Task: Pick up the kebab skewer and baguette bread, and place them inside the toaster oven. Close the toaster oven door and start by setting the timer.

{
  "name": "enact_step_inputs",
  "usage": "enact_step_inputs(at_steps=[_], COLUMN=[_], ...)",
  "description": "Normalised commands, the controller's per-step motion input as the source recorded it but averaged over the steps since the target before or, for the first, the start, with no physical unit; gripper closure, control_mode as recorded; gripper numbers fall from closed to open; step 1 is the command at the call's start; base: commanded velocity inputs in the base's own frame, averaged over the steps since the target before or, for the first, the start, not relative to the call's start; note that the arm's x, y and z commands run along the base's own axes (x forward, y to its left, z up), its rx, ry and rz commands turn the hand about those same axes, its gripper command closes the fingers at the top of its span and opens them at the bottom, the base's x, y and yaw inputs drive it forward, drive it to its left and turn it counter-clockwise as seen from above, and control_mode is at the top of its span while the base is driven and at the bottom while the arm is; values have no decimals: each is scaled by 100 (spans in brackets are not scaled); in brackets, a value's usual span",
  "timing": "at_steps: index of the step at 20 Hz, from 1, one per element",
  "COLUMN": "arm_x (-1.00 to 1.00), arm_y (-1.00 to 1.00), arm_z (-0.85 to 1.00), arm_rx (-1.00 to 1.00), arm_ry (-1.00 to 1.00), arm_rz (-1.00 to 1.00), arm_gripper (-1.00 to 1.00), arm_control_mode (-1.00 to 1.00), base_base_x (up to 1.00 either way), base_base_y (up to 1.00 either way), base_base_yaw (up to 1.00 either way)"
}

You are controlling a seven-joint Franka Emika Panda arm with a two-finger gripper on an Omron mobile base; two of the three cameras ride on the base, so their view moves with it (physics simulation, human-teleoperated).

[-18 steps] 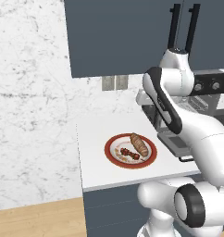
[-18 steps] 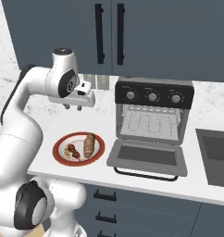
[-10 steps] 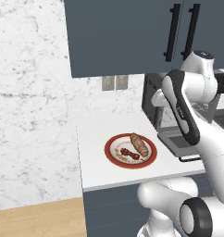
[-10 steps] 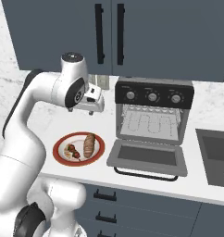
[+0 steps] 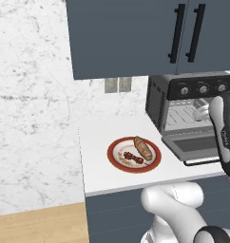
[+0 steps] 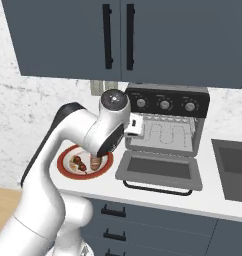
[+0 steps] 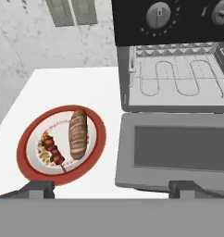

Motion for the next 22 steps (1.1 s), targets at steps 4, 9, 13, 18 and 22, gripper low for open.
enact_step_inputs(at_steps=[4,9,13,18,22], arm_x=[0,0,8,14,5], arm_y=[-97,-81,-36,0,2], arm_z=[-8,-4,-1,0,0], arm_rx=[0,3,0,0,0], arm_ry=[-24,-20,-13,-10,-6], arm_rz=[0,-4,-7,-14,-3], arm_gripper=[-100,-100,-100,-100,-100], arm_control_mode=[-100,-100,-100,-100,-100], base_base_x=[0,0,0,0,0], base_base_y=[0,0,0,0,0], base_base_yaw=[0,0,0,0,0])
